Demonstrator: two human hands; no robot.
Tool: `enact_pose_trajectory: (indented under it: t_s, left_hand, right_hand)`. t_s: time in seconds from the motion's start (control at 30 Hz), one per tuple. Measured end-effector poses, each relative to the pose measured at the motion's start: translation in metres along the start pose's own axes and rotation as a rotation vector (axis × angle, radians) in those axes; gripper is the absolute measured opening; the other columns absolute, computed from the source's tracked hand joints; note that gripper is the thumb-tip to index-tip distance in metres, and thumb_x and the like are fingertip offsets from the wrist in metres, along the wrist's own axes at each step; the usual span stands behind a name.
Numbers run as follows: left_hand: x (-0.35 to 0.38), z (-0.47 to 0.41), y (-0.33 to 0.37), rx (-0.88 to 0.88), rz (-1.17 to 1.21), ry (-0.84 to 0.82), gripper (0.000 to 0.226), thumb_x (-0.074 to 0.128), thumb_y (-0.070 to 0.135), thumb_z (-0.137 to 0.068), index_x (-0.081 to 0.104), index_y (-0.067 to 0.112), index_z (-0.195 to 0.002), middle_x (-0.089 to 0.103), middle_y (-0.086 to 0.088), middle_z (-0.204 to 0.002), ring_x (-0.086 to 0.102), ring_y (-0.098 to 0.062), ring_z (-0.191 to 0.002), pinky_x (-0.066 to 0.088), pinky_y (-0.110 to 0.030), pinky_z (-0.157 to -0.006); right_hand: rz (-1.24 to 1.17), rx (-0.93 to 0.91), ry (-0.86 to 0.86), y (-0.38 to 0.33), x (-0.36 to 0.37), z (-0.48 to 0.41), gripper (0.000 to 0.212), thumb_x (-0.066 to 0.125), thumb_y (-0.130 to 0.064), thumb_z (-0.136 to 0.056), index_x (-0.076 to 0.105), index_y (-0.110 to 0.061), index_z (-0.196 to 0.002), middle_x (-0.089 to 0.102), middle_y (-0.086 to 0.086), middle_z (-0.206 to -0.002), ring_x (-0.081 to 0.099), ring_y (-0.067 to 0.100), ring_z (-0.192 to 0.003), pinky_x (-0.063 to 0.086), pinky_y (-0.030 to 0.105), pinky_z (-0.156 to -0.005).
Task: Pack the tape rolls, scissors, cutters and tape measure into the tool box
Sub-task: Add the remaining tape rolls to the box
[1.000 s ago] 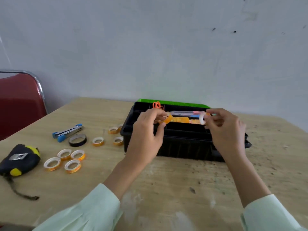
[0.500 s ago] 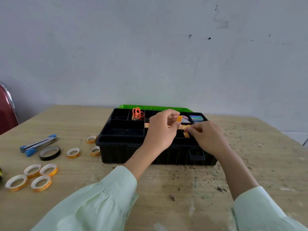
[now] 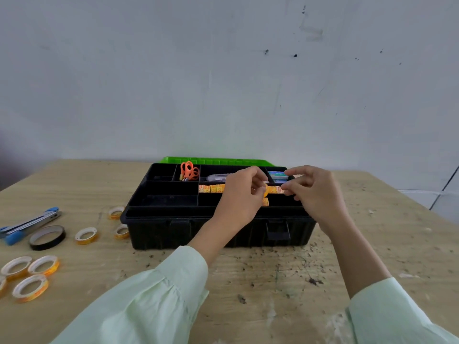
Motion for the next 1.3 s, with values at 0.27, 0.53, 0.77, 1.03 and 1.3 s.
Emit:
enact_pose_trajectory:
  t_s: [0.27,0.53,0.77,1.03,1.3]
  left_hand:
    - [0.002,-0.006,-0.004,0.013,-0.037,-0.038,0.020,0.059,-0.003,-0.085,0.061,0.010,-0.101,0.064,0.002,-0.081,0.065,-0.011,-0.079,0.055,-0.020,-0.076]
    - [-0.004,-0.004,-0.009,0.007,0.058,-0.009,0.024,0.064,-0.009,-0.080,0.060,0.010,-0.094,0.064,0.003,-0.082,0.064,-0.006,-0.078,0.053,-0.012,-0.070]
    - [-0.013,-0.002,-0.009,0.031,-0.047,0.039,0.015,0.063,0.002,-0.083,0.064,0.013,-0.093,0.059,-0.001,-0.095,0.058,-0.005,-0.078,0.047,-0.009,-0.069]
    - [0.013,0.003,-0.008,0.045,-0.470,-0.155,0.022,0.057,0.037,-0.089,0.069,0.028,-0.105,0.059,0.004,-0.106,0.047,-0.016,-0.109,0.038,-0.036,-0.093]
    - [0.009,0.001,-0.005,0.059,-0.522,-0.132,0.016,0.059,0.035,-0.088,0.068,0.024,-0.096,0.054,0.001,-0.102,0.046,-0.017,-0.104,0.037,-0.034,-0.088]
  right_hand:
    - [0.085,-0.013,-0.090,-0.001,0.027,-0.001,0.018,0.069,-0.027,-0.085,0.067,-0.022,-0.103,0.073,-0.002,-0.074,0.069,0.015,-0.081,0.051,0.033,-0.078]
    - [0.159,-0.025,-0.071,-0.009,0.045,-0.009,0.012,0.070,-0.024,-0.085,0.075,-0.018,-0.093,0.071,0.000,-0.084,0.064,0.014,-0.083,0.049,0.027,-0.072]
    - [0.078,-0.002,0.058,-0.017,0.008,-0.010,0.014,0.075,-0.018,-0.079,0.074,-0.017,-0.093,0.071,0.002,-0.079,0.065,0.014,-0.075,0.041,0.019,-0.059]
    - [0.431,-0.010,-0.105,-0.013,0.017,-0.002,0.011,0.078,-0.019,-0.078,0.075,-0.014,-0.088,0.067,0.000,-0.080,0.058,0.011,-0.074,0.034,0.012,-0.053]
    - [0.377,-0.014,-0.256,-0.012,0.032,-0.001,0.016,0.067,-0.011,-0.083,0.079,-0.020,-0.088,0.072,0.002,-0.083,0.064,0.019,-0.084,0.048,0.026,-0.069]
Point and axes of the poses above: each hand's wrist, its own z-axis away from the middle knuckle, its own x-axis out of the palm, y = z × x, the point moved 10 cm from there along -z, towards the middle knuckle
